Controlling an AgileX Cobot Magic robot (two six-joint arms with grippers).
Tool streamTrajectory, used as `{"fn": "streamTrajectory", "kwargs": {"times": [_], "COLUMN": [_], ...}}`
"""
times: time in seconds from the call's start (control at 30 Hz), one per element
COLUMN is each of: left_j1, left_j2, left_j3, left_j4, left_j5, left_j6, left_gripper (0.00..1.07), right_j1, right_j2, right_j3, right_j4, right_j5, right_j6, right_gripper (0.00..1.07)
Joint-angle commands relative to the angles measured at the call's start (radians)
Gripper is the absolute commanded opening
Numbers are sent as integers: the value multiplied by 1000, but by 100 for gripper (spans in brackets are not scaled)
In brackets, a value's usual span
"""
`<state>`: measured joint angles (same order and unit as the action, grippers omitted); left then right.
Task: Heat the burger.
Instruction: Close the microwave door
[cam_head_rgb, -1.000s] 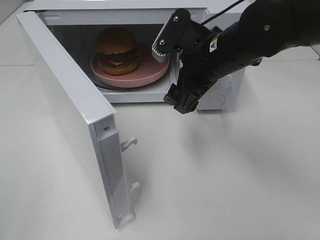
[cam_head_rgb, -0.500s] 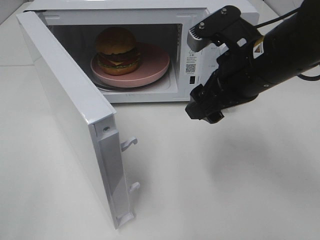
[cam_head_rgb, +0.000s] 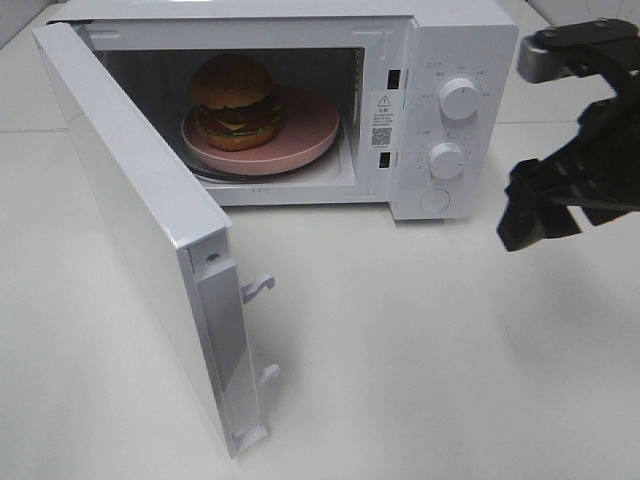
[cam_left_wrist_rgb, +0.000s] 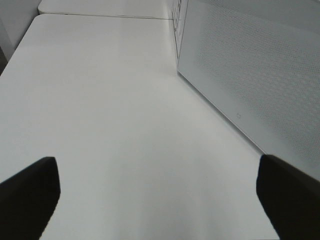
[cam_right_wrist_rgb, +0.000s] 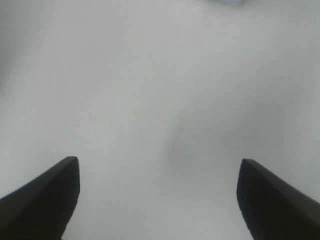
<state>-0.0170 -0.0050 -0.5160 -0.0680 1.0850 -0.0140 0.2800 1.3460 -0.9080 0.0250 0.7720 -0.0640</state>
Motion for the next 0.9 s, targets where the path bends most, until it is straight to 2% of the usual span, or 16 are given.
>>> {"fn": "streamTrajectory", "kwargs": {"times": [0.03, 0.1, 0.43, 0.73, 0.9], "left_j1": [-1, -1, -1, -1, -1], "left_j2": [-15, -15, -15, -15, -15], "left_j3": [-1, -1, -1, -1, -1], "left_j4": [3, 3, 3, 3, 3], "left_j5": [-15, -15, -15, -15, -15], "left_j6": [1, 1, 1, 1, 1], "left_gripper": [100, 100, 100, 100, 100], "right_j1": [-60, -95, -93, -91, -91], "right_j2": [-25, -66, -220, -445, -662], "right_j3": [4, 4, 17, 172, 276], "right_j4": [4, 0, 7, 4, 2], "right_j5": [58, 81, 158, 176, 175], "right_j6": [15, 41, 64, 73, 73], "right_gripper": [76, 76, 76, 76, 76]}}
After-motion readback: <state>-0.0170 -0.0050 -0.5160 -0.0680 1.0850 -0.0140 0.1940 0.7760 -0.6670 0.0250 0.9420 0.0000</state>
